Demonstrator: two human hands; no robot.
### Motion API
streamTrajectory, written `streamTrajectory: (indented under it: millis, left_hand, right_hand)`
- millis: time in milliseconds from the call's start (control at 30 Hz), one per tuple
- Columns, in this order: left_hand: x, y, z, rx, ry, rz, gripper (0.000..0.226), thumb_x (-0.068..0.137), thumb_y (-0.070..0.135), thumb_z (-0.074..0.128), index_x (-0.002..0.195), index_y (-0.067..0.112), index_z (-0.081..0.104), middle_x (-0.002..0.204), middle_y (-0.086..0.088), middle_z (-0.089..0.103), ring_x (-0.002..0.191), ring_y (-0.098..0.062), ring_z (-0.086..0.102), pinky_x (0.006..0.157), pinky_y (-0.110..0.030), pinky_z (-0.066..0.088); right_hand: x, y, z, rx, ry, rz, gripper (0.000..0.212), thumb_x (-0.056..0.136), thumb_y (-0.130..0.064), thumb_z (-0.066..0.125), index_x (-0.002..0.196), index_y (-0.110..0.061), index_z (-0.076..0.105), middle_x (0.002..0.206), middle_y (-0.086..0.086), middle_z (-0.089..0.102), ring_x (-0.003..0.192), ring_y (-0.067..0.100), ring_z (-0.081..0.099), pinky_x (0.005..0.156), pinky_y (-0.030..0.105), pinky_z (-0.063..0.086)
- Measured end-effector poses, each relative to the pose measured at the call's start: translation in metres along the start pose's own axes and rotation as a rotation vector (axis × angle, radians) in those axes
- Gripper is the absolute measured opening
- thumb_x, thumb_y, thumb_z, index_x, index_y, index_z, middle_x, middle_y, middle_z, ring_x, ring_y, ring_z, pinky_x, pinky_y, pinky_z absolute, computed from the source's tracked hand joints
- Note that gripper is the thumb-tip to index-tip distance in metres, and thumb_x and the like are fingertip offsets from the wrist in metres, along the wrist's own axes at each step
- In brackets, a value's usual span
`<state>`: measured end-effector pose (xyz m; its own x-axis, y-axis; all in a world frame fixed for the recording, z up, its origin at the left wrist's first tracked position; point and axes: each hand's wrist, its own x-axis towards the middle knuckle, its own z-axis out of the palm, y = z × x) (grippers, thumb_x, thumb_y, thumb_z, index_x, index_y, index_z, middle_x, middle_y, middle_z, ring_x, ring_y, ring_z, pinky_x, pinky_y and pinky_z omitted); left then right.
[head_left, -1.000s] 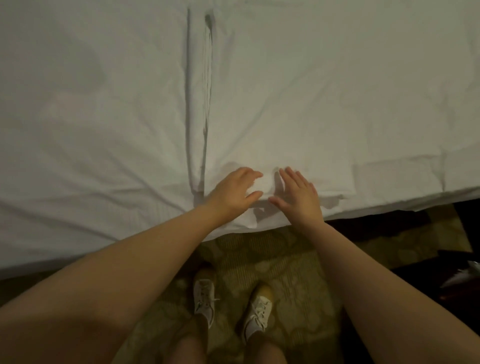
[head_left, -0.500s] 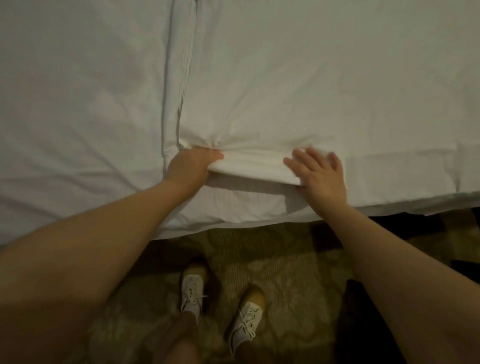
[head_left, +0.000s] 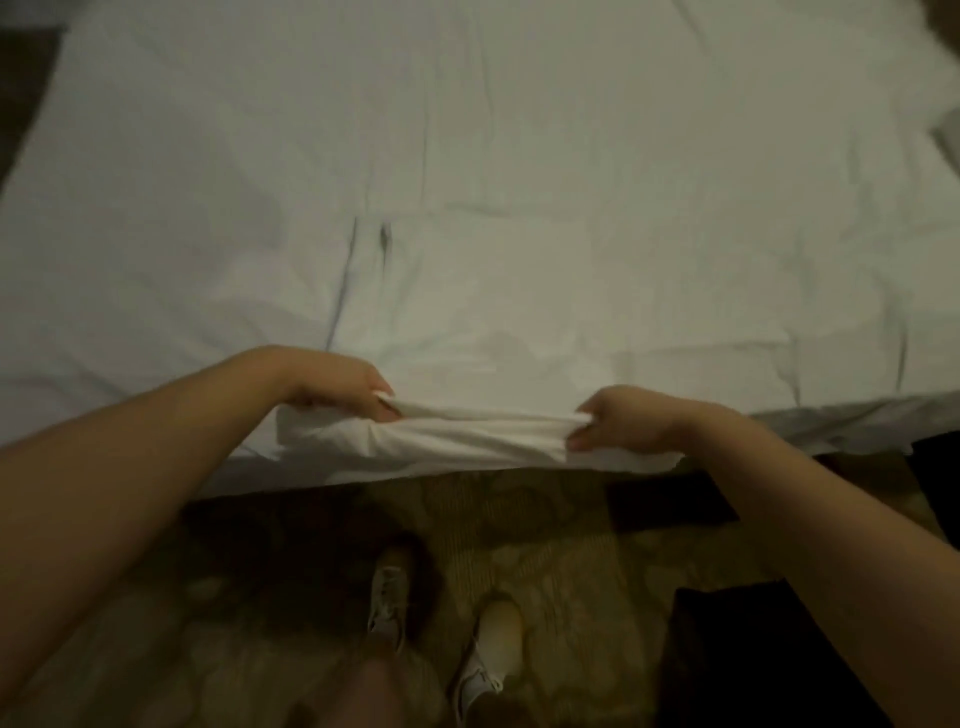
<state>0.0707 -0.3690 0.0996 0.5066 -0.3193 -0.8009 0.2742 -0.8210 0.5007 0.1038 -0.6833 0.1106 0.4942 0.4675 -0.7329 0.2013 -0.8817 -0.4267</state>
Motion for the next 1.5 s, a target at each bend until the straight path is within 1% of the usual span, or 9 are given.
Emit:
streamTrajectory:
  millis: [200,400,633,800,967,1100,1200,1400,1500]
  left_hand:
    - [-0.057,0.024,0.016,0.077,-0.028,-0.032,0.024,0.092,0.030,0.057,0.068,0.026,0.059,0.064,0.014,0.055,0.061,-0.002,0.049,0.062,-0.016,0.037]
    - [-0.017,0.038,-0.049,0.252,0.416,-0.022,0.025,0.095,0.034,0.052,0.098,0.015,0.068,0.091,0.003,0.059,0.084,-0.016,0.053,0.068,-0.019,0.038]
    - [0.114,-0.007,-0.107,0.394,0.721,-0.217,0.023,0.095,0.021,0.043,0.091,0.020,0.066,0.094,-0.003,0.061,0.080,-0.020,0.049,0.068,-0.029,0.037]
    - [0.179,-0.031,-0.116,0.236,0.811,-0.201,0.026,0.098,0.027,0.039,0.111,0.018,0.059,0.111,-0.011,0.061,0.100,-0.030,0.055,0.082,-0.036,0.041]
    - [0.196,-0.020,-0.077,0.348,0.916,-0.012,0.062,0.089,0.055,0.035,0.138,0.017,0.043,0.138,-0.011,0.047,0.129,-0.030,0.042,0.109,-0.052,0.019]
    - [0.213,-0.030,-0.055,0.527,0.788,0.119,0.076,0.082,0.064,0.028,0.135,0.013,0.047,0.128,-0.013,0.056,0.119,-0.030,0.052,0.104,-0.053,0.027]
    - [0.228,-0.026,-0.077,0.480,0.716,0.052,0.051,0.091,0.052,0.038,0.110,0.011,0.062,0.107,-0.012,0.061,0.102,-0.031,0.055,0.087,-0.039,0.032]
    - [0.228,-0.022,-0.102,0.501,0.910,0.374,0.041,0.089,0.039,0.042,0.065,0.010,0.060,0.061,-0.007,0.057,0.056,-0.027,0.055,0.051,-0.026,0.032]
    - [0.240,-0.022,-0.109,0.573,0.898,0.322,0.038,0.088,0.039,0.048,0.071,0.011,0.069,0.077,-0.008,0.060,0.070,-0.029,0.054,0.062,-0.031,0.031]
  right_hand:
    - [-0.060,-0.019,-0.009,-0.082,-0.060,-0.045,0.029,0.087,-0.038,0.063,0.097,-0.011,0.070,0.092,0.003,0.065,0.085,0.018,0.057,0.075,0.029,0.041]
    - [-0.003,-0.018,-0.066,-0.345,0.391,0.009,0.037,0.090,-0.041,0.056,0.060,-0.024,0.043,0.075,-0.004,0.050,0.083,0.018,0.049,0.067,0.028,0.034]
    - [0.141,0.004,-0.086,-0.530,0.789,0.090,0.024,0.095,-0.025,0.045,0.098,-0.023,0.068,0.093,0.000,0.068,0.103,0.024,0.053,0.106,0.037,0.013]
    - [0.204,0.018,-0.073,-0.370,0.777,0.114,0.040,0.096,-0.033,0.041,0.134,-0.023,0.048,0.133,0.001,0.053,0.129,0.025,0.039,0.111,0.044,0.005]
    - [0.228,0.007,-0.028,-0.386,0.715,-0.136,0.055,0.090,-0.049,0.035,0.134,-0.021,0.051,0.133,0.005,0.056,0.122,0.028,0.052,0.104,0.048,0.018]
    - [0.249,0.009,-0.028,-0.374,0.619,-0.074,0.061,0.093,-0.057,0.026,0.145,-0.026,0.035,0.148,0.001,0.040,0.138,0.023,0.033,0.111,0.047,0.007]
    - [0.265,0.016,-0.032,-0.392,0.509,0.024,0.061,0.094,-0.061,0.021,0.146,-0.030,0.028,0.153,-0.003,0.029,0.143,0.019,0.019,0.113,0.046,-0.004]
    - [0.262,0.019,-0.051,-0.178,0.876,-0.134,0.027,0.084,-0.043,0.060,0.075,-0.021,0.073,0.076,-0.004,0.069,0.088,0.022,0.062,0.106,0.037,0.013]
    - [0.272,0.017,-0.072,-0.149,0.768,-0.132,0.020,0.080,-0.040,0.066,0.087,-0.023,0.074,0.097,-0.003,0.067,0.106,0.023,0.055,0.108,0.042,0.017]
